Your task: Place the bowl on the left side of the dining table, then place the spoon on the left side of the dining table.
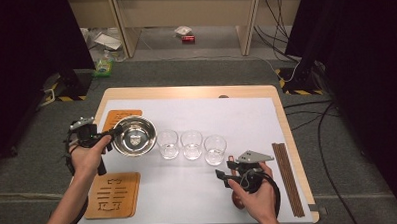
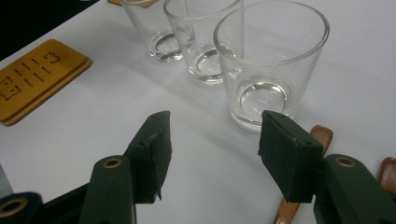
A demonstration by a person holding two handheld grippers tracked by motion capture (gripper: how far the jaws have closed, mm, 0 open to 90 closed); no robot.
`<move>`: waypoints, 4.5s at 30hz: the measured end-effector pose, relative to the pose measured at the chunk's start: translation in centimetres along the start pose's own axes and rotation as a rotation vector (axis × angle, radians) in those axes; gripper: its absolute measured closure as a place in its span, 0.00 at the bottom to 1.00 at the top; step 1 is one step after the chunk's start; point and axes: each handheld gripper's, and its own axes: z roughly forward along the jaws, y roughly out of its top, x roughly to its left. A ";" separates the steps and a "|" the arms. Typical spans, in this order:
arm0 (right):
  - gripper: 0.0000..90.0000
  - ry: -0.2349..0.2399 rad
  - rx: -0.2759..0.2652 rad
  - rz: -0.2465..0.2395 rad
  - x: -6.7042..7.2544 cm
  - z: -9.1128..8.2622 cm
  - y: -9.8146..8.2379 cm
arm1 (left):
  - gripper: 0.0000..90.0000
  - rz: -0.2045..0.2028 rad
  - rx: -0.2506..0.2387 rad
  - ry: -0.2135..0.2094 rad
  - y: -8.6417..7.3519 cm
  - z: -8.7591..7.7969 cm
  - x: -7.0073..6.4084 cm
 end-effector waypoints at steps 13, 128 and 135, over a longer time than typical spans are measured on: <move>0.49 -0.002 0.003 0.003 -0.1 0.0 -0.1 | 0.92 -0.004 -0.027 0.033 1.6 1.7 1.5; 0.51 -0.038 0.007 0.035 -1.6 -0.4 -0.4 | 0.36 -0.055 0.022 0.226 1.6 4.0 8.7; 0.51 -0.048 0.004 0.040 -1.8 -0.5 -0.3 | 0.35 -0.057 0.032 0.224 0.6 3.4 9.0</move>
